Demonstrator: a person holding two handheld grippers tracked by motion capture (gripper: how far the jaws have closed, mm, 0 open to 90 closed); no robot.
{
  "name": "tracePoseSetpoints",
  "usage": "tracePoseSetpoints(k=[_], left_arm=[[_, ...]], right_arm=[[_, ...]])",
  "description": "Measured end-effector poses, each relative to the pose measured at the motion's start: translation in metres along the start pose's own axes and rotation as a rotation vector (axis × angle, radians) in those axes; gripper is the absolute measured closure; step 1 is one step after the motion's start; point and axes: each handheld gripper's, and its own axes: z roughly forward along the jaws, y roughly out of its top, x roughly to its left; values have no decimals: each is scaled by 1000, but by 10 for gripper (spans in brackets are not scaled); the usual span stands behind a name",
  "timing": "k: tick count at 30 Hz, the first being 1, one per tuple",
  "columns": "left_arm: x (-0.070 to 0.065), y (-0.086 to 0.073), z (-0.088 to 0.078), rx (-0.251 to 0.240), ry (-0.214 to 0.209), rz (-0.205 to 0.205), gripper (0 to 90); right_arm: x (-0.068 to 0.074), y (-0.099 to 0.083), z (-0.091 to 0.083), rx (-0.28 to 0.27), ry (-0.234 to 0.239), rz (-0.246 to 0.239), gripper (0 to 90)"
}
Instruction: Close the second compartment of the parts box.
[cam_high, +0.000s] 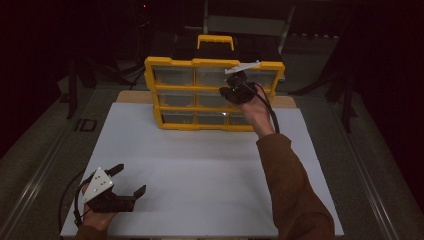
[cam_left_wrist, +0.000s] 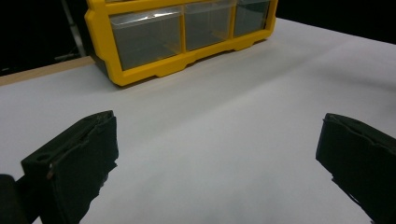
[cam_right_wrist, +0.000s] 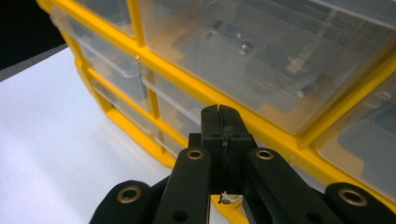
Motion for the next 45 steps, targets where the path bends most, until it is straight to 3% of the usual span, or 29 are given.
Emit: tracePoseSetpoints(k=[8,11,20,28,38,45], left_arm=[[0,0,0,0,2,0,0],[0,0,0,0,2,-1,0],[-1,0,0,0,3,-2,0],[-1,0,0,1,4,-3,0],[-1,-1,0,1,3,-3,0],[-1,-1,1,2,4,-5,0]], right_arm=[[5,-7,-10,28,8,-52,861],[11,-12,-19,33,24,-87,785],[20,-33,-34,48,65,-122,575],[26,-56,-47,30,76,-134,443],[40,-91,-65,-3,136,-143,335],[43,-117,-76,-37,124,-125,241]])
